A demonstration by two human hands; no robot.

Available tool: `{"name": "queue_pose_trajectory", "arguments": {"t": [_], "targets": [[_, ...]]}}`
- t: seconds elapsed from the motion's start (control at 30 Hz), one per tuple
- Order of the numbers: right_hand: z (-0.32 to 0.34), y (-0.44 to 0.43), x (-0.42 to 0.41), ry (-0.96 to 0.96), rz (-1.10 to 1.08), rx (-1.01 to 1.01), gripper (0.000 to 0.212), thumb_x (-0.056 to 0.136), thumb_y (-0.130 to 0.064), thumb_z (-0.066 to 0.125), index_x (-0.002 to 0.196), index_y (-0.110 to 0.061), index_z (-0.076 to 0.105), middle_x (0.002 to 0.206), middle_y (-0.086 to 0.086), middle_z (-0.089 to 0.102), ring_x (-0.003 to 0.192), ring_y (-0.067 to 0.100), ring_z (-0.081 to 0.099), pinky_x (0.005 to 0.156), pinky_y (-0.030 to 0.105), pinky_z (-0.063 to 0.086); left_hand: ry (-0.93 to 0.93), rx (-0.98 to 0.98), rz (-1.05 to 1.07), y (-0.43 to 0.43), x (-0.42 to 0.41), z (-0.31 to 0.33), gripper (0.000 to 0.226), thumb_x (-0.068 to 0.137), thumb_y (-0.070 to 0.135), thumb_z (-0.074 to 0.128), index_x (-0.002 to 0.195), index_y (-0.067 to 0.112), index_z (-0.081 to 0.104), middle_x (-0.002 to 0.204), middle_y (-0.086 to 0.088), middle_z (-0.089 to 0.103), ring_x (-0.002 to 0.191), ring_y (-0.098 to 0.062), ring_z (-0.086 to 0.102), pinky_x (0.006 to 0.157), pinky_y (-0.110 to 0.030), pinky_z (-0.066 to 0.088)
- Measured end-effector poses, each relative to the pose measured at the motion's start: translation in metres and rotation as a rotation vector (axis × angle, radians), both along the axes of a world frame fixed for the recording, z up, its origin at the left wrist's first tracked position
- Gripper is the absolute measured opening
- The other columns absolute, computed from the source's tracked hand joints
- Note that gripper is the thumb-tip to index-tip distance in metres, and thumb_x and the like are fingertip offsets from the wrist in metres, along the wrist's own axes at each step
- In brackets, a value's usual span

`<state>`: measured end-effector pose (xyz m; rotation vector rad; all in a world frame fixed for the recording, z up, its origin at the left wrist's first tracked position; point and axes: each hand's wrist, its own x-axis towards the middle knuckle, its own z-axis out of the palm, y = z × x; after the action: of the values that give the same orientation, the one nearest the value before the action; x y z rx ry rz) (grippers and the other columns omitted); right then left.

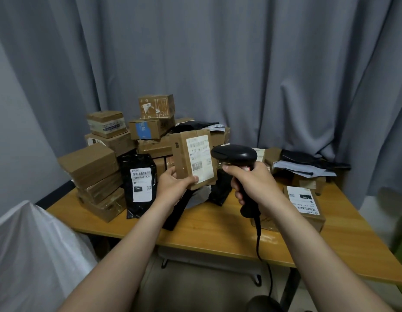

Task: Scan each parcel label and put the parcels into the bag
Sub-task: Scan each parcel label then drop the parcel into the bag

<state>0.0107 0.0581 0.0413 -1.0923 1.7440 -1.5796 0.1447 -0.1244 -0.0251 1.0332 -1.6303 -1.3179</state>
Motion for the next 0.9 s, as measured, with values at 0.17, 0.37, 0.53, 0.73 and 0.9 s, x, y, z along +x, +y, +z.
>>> {"name": "queue_pose_trajectory", "arguments": {"t": [0.17, 0.37, 0.53, 0.73, 0.9], "targets": [[-0.0020, -0.0003, 0.0008, 0.002, 0.003, 0.000, 0.026, 0.099, -0.029, 0.069, 0.082, -0.011, 0.063, 0.058, 0.005, 0.055, 0.045, 0.019, 0.050, 0.045, 0.028, 0.044, -0.010, -0.001, -0.013, 0.0020, -0.0004, 0.0013, 0.068, 0.079, 0.014, 0.088, 0.140, 0.011, 0.057, 0.123, 0.000, 0.074, 0.106, -0.009, 0.071, 0.077, -0.015, 0.051], [-0.0014, -0.0008, 0.0008, -0.003, 0.000, -0.007, 0.024, 0.099, -0.028, 0.069, 0.083, -0.011, 0.063, 0.057, 0.005, 0.054, 0.043, 0.019, 0.049, 0.044, 0.027, 0.043, -0.014, 0.007, -0.010, 0.0040, -0.0003, 0.0027, 0.065, 0.080, 0.012, 0.087, 0.139, 0.012, 0.058, 0.123, 0.000, 0.074, 0.105, -0.009, 0.070, 0.073, -0.013, 0.049], [-0.0006, -0.0009, 0.0017, 0.000, -0.008, -0.019, 0.024, 0.099, -0.027, 0.069, 0.082, -0.011, 0.063, 0.057, 0.007, 0.053, 0.043, 0.020, 0.048, 0.044, 0.028, 0.042, -0.009, 0.011, -0.014, 0.0040, 0.0004, 0.0014, 0.066, 0.080, 0.011, 0.087, 0.139, 0.011, 0.057, 0.123, 0.001, 0.074, 0.106, -0.009, 0.070, 0.074, -0.012, 0.048], [-0.0006, -0.0008, 0.0025, -0.004, -0.001, -0.014, 0.025, 0.099, -0.027, 0.069, 0.080, -0.012, 0.062, 0.057, 0.006, 0.053, 0.044, 0.020, 0.048, 0.045, 0.028, 0.041, -0.010, 0.013, -0.015, 0.0031, 0.0021, 0.0006, 0.065, 0.080, 0.010, 0.087, 0.138, 0.012, 0.058, 0.123, 0.000, 0.074, 0.106, -0.010, 0.070, 0.074, -0.013, 0.047], [-0.0003, 0.0001, 0.0029, 0.001, 0.003, -0.016, 0.022, 0.100, -0.027, 0.069, 0.086, -0.010, 0.065, 0.058, 0.007, 0.053, 0.044, 0.020, 0.049, 0.045, 0.028, 0.042, -0.008, 0.016, -0.014, 0.0036, 0.0012, 0.0014, 0.067, 0.080, 0.008, 0.086, 0.140, 0.010, 0.056, 0.124, -0.002, 0.074, 0.103, -0.010, 0.070, 0.073, -0.012, 0.047]]}}
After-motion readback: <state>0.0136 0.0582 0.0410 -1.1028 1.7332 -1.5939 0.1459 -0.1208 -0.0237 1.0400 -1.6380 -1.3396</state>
